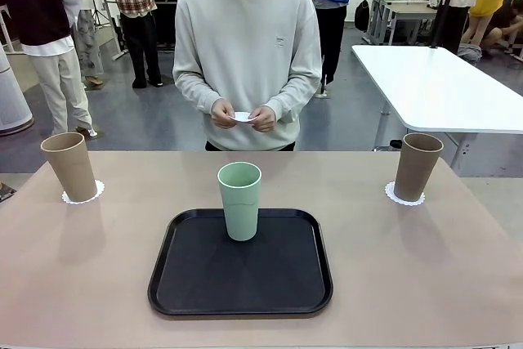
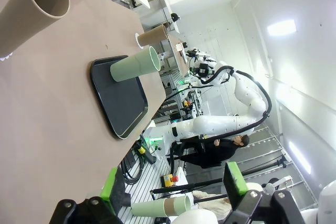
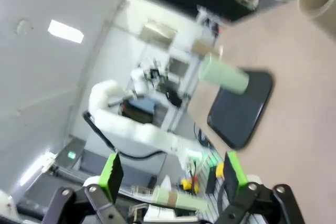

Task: Place coasters on the table and set cups on them.
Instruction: Take one Reusable plastic cup from the Flat Tray and place it on a coaster set by the human.

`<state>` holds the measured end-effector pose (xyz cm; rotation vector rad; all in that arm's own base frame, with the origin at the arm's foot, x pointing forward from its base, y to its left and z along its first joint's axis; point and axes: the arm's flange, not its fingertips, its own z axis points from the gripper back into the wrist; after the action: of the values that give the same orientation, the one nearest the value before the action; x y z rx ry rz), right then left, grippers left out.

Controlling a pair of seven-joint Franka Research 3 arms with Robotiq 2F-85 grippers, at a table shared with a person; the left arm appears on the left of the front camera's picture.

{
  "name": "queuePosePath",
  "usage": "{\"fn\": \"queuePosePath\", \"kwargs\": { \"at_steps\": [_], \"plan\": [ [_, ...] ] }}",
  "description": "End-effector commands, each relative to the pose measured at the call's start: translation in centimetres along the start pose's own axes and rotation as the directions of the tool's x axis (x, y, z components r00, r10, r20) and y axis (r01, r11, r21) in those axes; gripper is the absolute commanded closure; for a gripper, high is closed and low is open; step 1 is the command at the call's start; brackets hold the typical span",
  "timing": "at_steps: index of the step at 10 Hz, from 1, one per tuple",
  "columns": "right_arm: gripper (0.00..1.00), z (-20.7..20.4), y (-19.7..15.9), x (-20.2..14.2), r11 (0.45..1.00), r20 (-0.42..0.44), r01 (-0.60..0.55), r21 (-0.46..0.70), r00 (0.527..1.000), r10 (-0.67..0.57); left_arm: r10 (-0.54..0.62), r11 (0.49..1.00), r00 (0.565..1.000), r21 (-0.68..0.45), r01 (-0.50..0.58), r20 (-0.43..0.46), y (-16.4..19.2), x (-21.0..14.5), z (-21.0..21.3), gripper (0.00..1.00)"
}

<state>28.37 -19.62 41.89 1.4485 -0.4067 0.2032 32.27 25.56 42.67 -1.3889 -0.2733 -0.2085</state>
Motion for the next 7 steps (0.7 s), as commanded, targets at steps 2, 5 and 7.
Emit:
{"fn": "queuePosePath", "kwargs": {
  "at_steps": [2, 5, 7],
  "plan": [
    [0.00, -1.43, 0.39, 0.66, 0.997, -0.158, 0.060, -0.055, 0.985, -0.068, -0.006, 1.000, 1.000, -0.006, 0.006, 0.002, -0.23, -0.04, 0.08, 0.00],
    [0.00, -1.88, 0.75, 1.25, 0.992, -0.164, 0.060, -0.110, 0.983, -0.078, -0.006, 1.000, 1.000, -0.006, 0.006, 0.002, -0.23, -0.04, 0.08, 0.00],
    [0.00, -1.94, -0.03, 0.79, 0.997, -0.157, 0.058, -0.057, 0.985, -0.067, -0.006, 1.000, 1.000, -0.006, 0.006, 0.002, -0.23, -0.04, 0.08, 0.00]
  ]
}}
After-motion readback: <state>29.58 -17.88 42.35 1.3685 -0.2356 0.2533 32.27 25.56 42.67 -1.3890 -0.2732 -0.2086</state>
